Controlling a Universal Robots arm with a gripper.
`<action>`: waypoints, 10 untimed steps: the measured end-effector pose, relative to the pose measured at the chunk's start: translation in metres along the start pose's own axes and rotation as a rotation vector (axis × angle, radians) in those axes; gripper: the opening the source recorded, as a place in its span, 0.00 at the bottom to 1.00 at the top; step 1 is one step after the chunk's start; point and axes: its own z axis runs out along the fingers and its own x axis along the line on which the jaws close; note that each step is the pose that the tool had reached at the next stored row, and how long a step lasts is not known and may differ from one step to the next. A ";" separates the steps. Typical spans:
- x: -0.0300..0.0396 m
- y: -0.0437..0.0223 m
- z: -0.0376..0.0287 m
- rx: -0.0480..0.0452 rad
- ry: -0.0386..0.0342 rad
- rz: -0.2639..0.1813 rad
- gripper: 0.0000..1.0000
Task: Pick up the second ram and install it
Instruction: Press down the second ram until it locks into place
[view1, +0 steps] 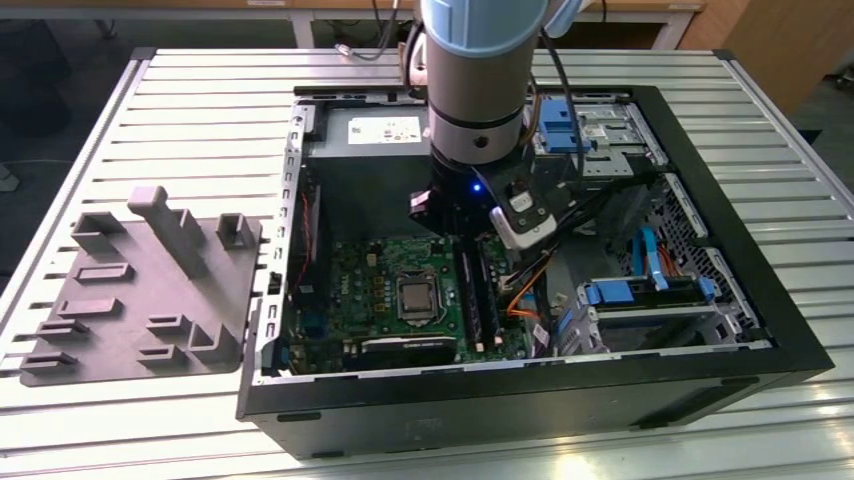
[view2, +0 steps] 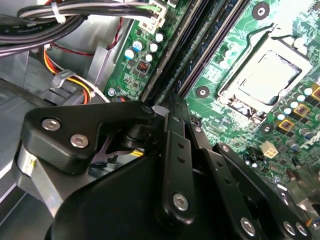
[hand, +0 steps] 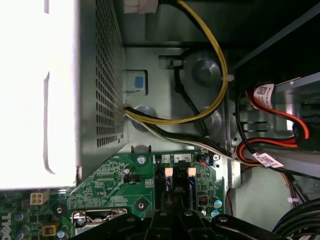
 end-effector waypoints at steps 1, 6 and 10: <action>-0.0002 0.0000 -0.0027 0.0020 0.0006 0.000 0.11; -0.0009 0.0004 -0.0113 0.0035 0.0007 0.000 0.11; -0.0008 0.0003 -0.0113 0.0034 0.0006 0.000 0.11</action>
